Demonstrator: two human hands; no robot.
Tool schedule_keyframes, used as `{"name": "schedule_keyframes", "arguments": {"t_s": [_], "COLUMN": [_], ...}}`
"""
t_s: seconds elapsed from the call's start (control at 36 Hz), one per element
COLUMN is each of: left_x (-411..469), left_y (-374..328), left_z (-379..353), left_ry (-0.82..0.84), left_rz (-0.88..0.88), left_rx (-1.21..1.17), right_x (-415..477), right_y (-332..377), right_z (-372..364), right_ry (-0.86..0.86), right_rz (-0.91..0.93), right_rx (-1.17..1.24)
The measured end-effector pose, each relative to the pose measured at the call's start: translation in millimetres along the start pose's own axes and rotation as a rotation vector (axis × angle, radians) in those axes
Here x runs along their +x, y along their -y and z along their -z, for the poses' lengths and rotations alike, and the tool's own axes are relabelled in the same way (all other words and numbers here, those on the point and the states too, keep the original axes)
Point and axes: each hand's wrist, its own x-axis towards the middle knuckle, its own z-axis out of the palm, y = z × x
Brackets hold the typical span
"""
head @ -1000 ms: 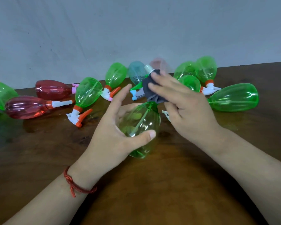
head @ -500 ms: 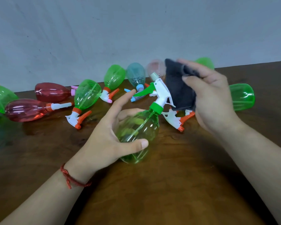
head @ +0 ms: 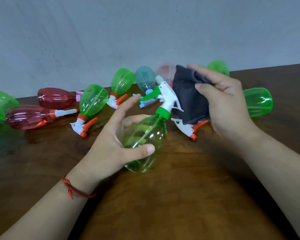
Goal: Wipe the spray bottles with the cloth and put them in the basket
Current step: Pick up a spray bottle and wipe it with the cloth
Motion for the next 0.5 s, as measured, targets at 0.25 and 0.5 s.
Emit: {"name": "schedule_keyframes", "arguments": {"t_s": [0.25,0.5], "left_x": [1.6,3.5], "left_y": [-1.5,4.3], "left_z": [4.1,-1.2], "left_ry": [-0.143,-0.262], "left_rz": [-0.021,-0.025], "left_rx": [-0.049,-0.118], "right_x": [-9.0,-21.8], "right_y": [-12.4,-20.6], "right_z": [-11.3,-30.2], "right_ry": [0.170,0.169], "right_rz": [-0.155,-0.561], "right_rx": [0.196,0.445]}}
